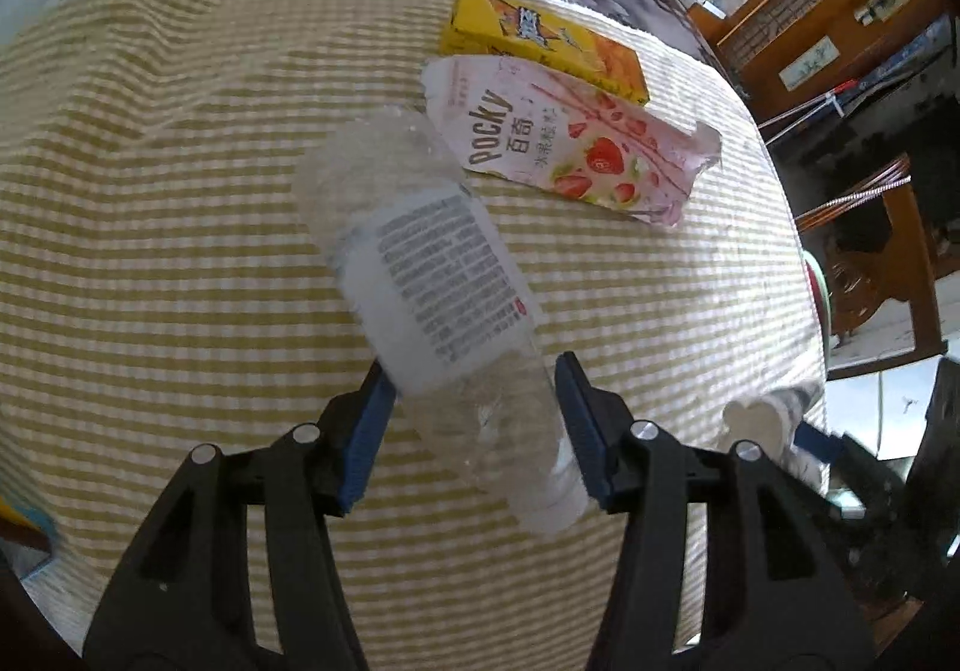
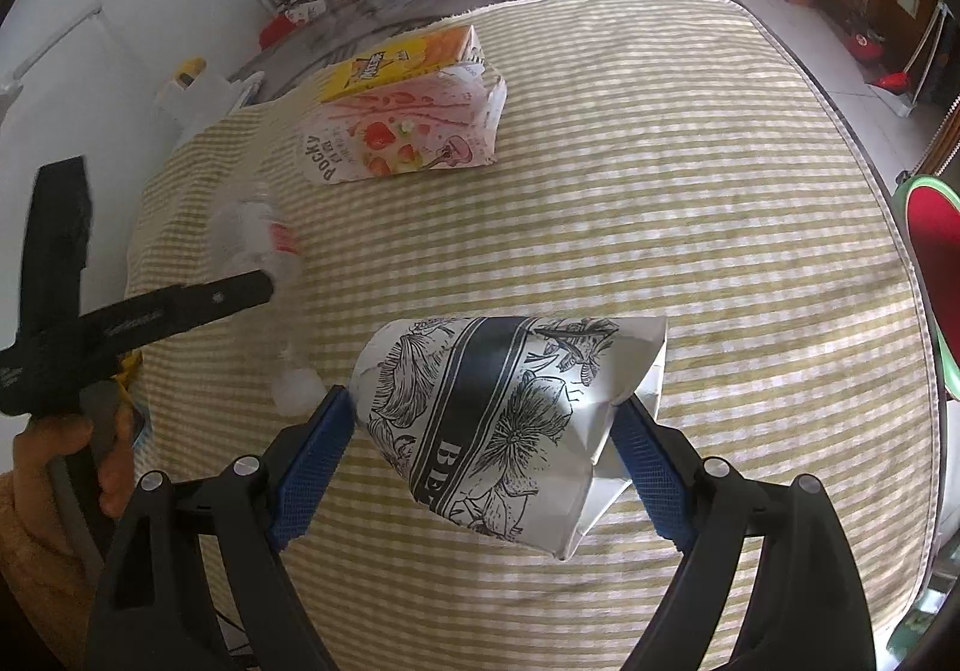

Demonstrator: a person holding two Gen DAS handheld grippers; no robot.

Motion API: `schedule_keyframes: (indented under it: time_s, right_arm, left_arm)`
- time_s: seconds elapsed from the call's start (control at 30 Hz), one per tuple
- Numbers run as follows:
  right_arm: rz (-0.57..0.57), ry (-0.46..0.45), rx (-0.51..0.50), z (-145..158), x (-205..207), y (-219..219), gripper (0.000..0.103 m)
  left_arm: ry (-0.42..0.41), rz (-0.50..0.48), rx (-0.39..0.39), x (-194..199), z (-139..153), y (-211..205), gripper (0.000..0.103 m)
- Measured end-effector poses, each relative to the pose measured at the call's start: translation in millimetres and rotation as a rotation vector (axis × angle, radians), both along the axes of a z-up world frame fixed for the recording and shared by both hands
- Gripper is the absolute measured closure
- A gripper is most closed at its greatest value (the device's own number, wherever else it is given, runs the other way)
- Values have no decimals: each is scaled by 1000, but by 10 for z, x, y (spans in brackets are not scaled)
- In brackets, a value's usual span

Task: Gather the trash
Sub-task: 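Carry the paper cup and plastic bottle over the red bucket with both tools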

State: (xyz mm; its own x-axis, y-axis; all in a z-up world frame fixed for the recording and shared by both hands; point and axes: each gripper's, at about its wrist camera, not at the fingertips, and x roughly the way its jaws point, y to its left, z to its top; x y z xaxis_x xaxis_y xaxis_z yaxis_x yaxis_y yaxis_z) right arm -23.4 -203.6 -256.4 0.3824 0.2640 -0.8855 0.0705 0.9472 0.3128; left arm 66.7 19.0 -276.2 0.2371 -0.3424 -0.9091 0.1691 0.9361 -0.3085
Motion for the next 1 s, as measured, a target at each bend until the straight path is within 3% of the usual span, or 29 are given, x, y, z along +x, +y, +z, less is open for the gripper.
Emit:
schedule_keyframes:
  time_s: [0.2, 0.3, 0.6, 1.0]
  right_arm:
    - [-20, -5, -3, 15, -69, -11, 20]
    - [-34, -10, -4, 39, -97, -42, 20]
    - [-77, -70, -12, 203, -109, -176, 20]
    - [-142, -200, -61, 616, -132, -566, 20]
  left_arm:
    - [-2, 83, -30, 106, -81, -99, 45]
    - [-34, 80, -43, 118, -59, -159, 50]
    - [-204, 18, -39, -207, 458, -250, 50]
    - [-375, -117, -20, -361, 996, -959, 50]
